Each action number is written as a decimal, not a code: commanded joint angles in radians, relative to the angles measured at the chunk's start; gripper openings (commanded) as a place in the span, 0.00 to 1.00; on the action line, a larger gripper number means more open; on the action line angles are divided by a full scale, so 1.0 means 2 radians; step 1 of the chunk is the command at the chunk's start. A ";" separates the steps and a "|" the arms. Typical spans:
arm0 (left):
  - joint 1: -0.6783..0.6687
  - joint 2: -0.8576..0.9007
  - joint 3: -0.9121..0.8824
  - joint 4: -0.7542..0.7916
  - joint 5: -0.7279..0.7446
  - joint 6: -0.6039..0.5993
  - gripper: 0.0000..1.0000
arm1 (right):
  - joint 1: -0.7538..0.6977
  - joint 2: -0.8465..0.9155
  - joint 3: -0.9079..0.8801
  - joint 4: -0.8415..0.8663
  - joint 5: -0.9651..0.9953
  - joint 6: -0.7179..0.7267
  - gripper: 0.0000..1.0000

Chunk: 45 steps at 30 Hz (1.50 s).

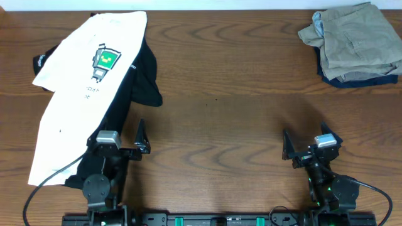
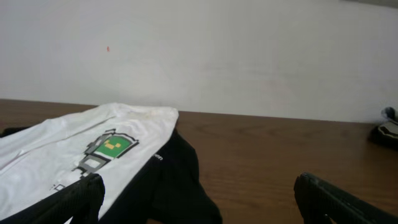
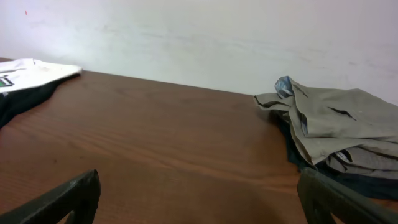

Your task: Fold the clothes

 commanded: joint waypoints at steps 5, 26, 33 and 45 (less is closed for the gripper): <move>-0.002 -0.029 -0.010 -0.029 -0.015 0.028 0.98 | 0.005 -0.003 -0.001 -0.003 0.003 -0.006 0.99; -0.002 -0.074 -0.010 -0.151 -0.014 0.029 0.98 | 0.005 -0.003 -0.001 -0.003 0.003 -0.006 0.99; -0.002 -0.061 -0.010 -0.150 -0.014 0.029 0.98 | 0.005 -0.003 -0.001 -0.003 0.003 -0.006 0.99; -0.002 -0.060 -0.010 -0.150 -0.014 0.029 0.98 | 0.005 -0.003 -0.001 -0.003 0.003 -0.006 0.99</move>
